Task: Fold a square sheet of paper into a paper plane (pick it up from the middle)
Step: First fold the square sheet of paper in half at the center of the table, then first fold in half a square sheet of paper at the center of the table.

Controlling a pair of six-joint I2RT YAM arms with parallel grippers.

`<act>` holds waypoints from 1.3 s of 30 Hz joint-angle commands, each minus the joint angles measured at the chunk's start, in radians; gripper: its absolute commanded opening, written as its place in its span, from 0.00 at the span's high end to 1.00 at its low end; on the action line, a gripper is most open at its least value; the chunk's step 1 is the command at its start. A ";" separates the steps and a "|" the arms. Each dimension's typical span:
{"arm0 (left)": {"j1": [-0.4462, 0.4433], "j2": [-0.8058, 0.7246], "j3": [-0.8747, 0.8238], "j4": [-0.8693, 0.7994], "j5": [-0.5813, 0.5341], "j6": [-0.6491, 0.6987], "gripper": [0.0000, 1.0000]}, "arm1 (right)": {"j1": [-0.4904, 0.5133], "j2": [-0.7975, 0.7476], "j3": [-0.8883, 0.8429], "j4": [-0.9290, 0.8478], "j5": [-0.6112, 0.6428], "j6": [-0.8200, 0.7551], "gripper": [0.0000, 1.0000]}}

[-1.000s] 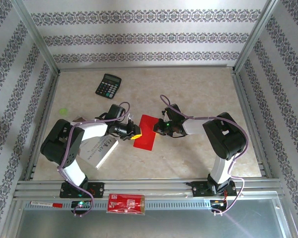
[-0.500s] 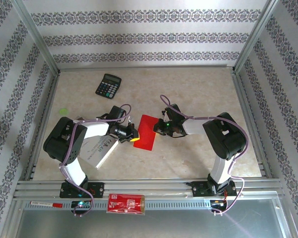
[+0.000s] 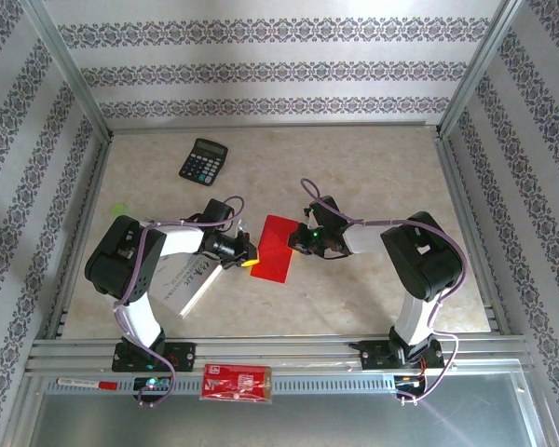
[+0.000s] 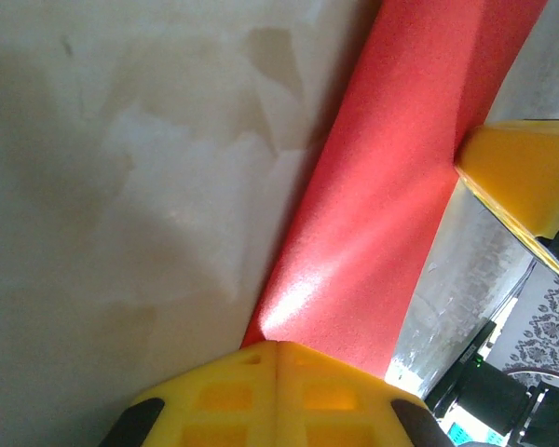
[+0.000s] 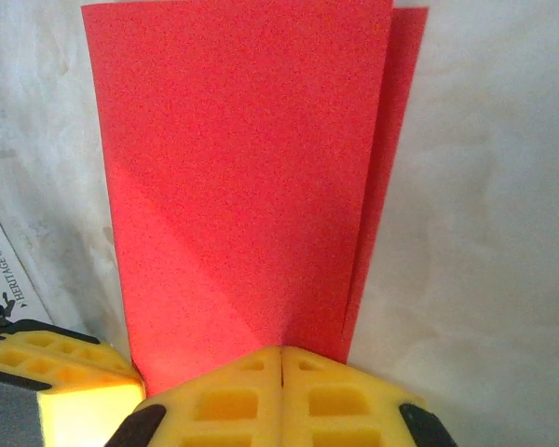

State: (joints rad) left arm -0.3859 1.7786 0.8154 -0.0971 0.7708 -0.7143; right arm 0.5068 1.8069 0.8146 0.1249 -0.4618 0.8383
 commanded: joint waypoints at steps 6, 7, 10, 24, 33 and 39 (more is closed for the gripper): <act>0.021 0.011 -0.053 -0.066 -0.055 0.049 1.00 | -0.011 0.021 -0.053 -0.178 0.126 -0.024 1.00; 0.022 0.013 -0.058 -0.071 -0.062 0.052 1.00 | -0.013 0.015 -0.049 -0.179 0.120 -0.028 1.00; 0.022 0.020 -0.060 -0.102 -0.084 0.072 1.00 | -0.016 -0.012 -0.024 -0.175 0.095 -0.040 0.99; 0.021 0.044 -0.042 -0.222 -0.157 0.147 1.00 | 0.069 -0.101 0.092 -0.061 -0.028 -0.043 0.76; 0.016 0.042 -0.053 -0.241 -0.210 0.162 1.00 | 0.148 0.048 0.222 -0.049 -0.005 0.010 0.85; 0.009 0.043 -0.052 -0.243 -0.221 0.168 1.00 | 0.179 0.111 0.248 -0.053 0.007 0.031 0.88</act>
State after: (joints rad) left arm -0.3840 1.7718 0.8143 -0.1459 0.7471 -0.5777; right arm 0.6720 1.8954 1.0351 0.0647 -0.4675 0.8474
